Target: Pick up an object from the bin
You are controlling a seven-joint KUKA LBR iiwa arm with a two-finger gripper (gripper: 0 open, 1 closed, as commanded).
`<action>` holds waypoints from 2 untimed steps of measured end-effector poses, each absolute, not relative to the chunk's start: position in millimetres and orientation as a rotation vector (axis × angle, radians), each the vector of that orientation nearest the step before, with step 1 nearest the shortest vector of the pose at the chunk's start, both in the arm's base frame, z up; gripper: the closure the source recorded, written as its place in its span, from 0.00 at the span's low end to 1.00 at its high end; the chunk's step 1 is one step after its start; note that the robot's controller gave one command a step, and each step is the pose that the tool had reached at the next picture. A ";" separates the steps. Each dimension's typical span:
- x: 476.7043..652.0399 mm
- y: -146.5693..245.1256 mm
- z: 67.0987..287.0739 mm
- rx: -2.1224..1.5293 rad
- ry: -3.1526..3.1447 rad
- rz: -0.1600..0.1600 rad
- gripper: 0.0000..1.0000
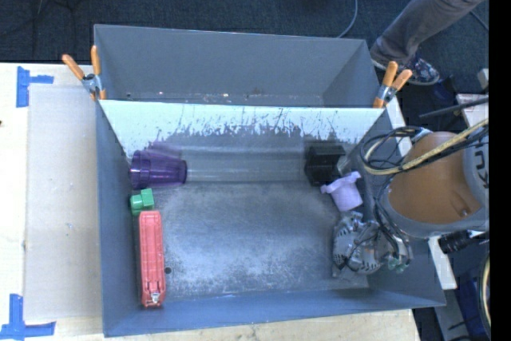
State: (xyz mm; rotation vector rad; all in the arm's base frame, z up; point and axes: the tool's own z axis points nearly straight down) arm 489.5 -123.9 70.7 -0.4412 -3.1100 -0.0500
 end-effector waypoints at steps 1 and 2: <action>489.5 -123.9 70.7 -0.440 -3.110 -0.050 1.00; 484.9 -139.4 74.8 -0.387 -3.116 -0.083 1.00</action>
Offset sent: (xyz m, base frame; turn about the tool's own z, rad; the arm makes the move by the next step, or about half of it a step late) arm -0.0101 -0.0348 0.0045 -0.0269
